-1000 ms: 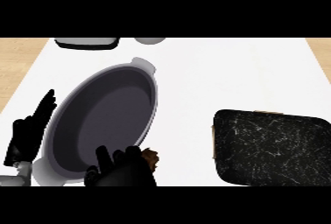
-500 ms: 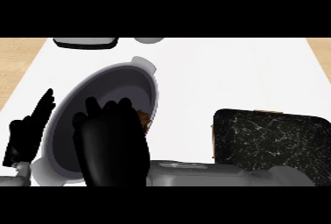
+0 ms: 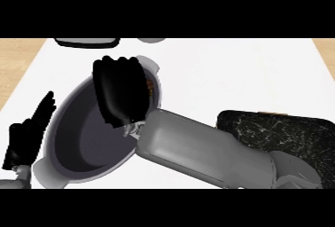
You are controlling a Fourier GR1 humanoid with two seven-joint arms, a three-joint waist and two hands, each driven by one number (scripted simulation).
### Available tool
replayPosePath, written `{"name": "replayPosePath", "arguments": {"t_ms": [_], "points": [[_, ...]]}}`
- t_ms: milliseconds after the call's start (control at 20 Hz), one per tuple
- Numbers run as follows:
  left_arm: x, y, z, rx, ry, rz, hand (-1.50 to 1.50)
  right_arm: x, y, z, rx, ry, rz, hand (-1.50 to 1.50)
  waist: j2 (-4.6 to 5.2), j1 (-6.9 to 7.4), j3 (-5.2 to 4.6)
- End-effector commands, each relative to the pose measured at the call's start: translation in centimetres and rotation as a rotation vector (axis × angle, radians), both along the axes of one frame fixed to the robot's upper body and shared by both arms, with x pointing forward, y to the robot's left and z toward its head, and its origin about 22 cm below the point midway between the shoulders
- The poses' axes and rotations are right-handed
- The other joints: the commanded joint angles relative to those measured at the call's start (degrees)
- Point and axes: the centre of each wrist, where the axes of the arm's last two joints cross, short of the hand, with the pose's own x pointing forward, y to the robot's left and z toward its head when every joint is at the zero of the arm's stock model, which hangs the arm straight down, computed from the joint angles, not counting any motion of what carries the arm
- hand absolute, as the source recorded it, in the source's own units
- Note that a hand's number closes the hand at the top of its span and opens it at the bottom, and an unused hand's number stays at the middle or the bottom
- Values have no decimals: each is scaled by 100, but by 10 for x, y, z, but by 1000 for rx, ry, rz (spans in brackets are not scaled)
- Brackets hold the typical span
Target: Pick the sweet potato from the tray and place it in the pot
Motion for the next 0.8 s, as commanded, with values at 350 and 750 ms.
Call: {"name": "replayPosePath", "arguments": {"t_ms": [350,750], "points": [[16,-25,8,7,-28,-50,0,56,-20,-52,-16,87,-48,150,84,227,-3],[21,-27,13,-7,-31,-57,0,74,-31,-51,150,191,-2,-150,107,337,1]]}}
